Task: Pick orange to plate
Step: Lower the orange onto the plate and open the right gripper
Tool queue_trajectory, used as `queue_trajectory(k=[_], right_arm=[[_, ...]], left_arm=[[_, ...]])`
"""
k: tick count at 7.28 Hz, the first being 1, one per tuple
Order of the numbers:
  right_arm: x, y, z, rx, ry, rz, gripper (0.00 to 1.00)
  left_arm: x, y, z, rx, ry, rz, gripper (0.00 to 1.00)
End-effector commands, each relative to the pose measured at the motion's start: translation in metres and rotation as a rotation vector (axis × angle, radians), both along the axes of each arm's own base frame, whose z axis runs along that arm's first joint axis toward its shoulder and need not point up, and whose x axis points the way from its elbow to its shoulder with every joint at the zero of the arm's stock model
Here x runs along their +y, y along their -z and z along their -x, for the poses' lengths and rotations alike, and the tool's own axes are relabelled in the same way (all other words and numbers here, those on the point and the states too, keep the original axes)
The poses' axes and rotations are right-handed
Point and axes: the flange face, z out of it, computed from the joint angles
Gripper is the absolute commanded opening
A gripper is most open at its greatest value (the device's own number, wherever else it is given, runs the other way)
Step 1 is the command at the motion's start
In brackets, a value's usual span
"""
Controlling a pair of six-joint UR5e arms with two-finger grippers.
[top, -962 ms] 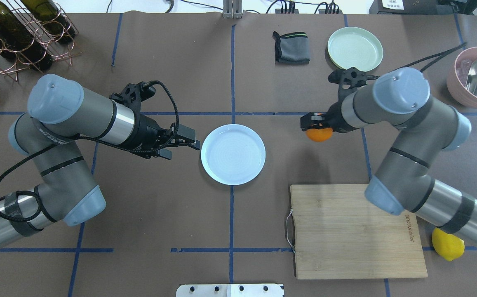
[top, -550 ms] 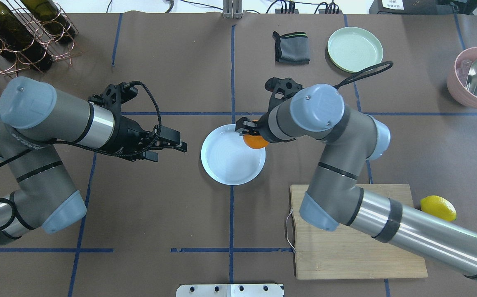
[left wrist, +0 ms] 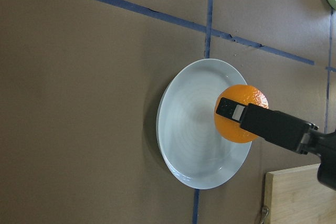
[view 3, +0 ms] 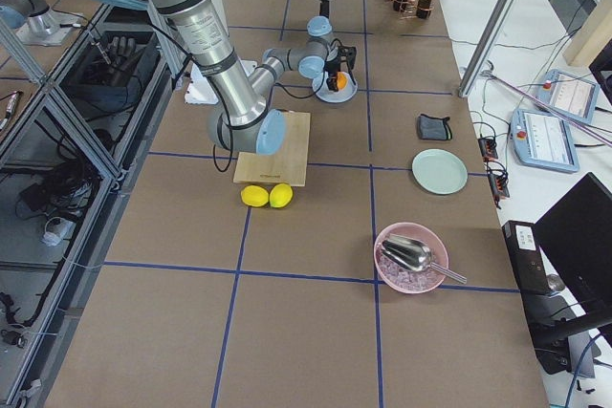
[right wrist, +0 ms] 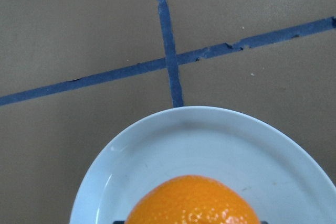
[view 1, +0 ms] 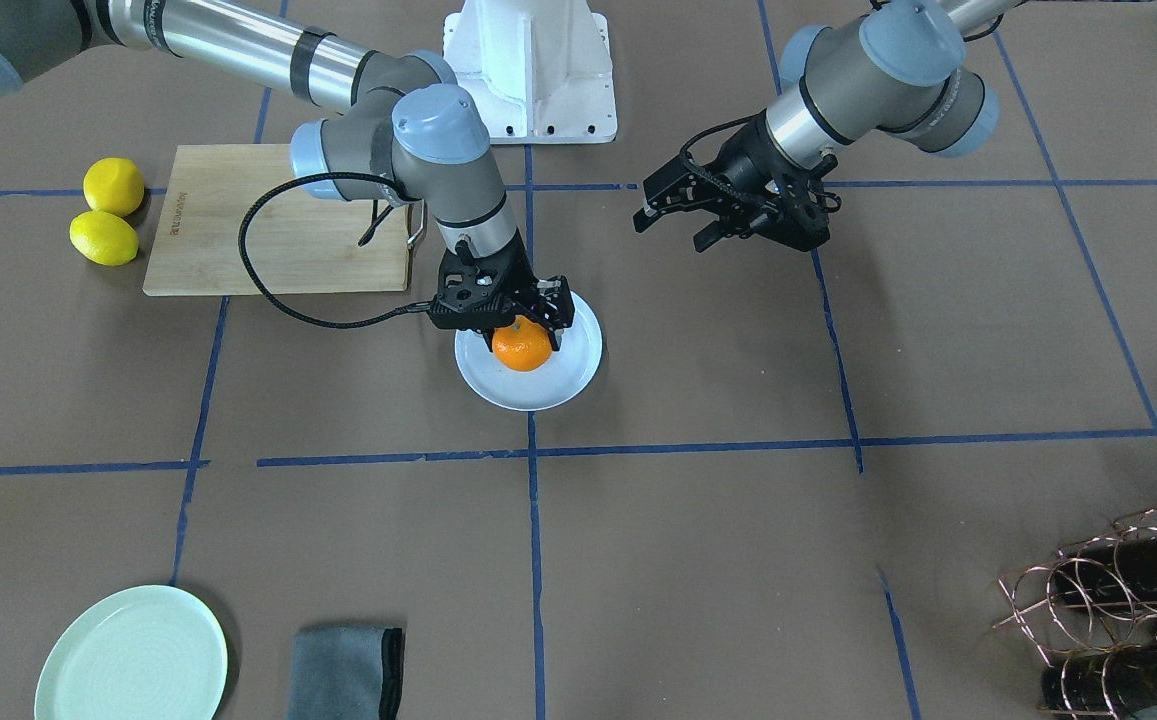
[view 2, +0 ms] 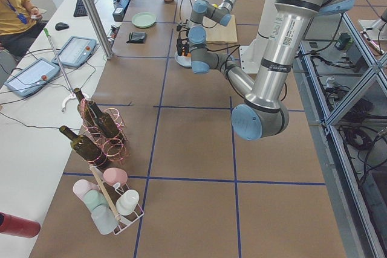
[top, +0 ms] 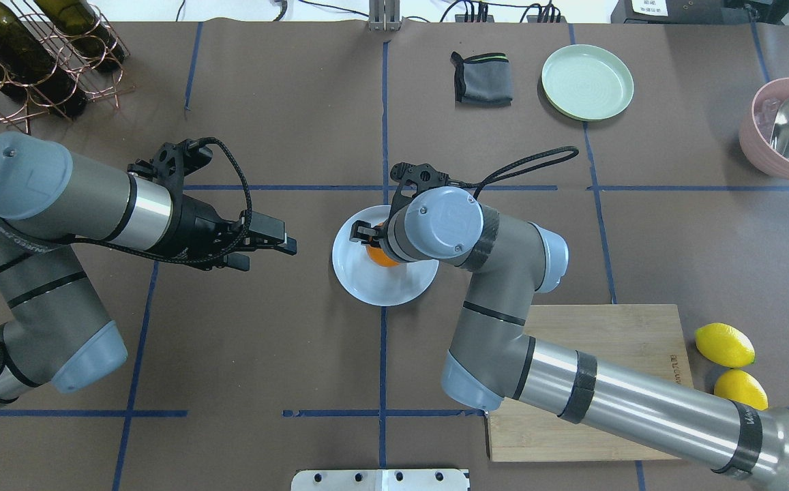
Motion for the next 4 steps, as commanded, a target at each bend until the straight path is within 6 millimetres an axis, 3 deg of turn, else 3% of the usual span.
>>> queue_trajectory(k=[1,3,4], right_arm=[[0.002,-0.0043,0.0041,0.013,0.001,0.006,0.58],[0.0018,-0.0022,0.0043,0.011,0.001,0.005,1.0],[0.0017,-0.0033,0.0042,0.013,0.0,0.005,1.0]], left_arm=[[0.0007,-0.0001,-0.0004,0.0,-0.001,0.003,1.0],[0.0004,-0.0012,-0.0022,-0.002,-0.002,0.005,1.0],[0.0,-0.001,-0.0027,-0.002,-0.002,0.005,1.0]])
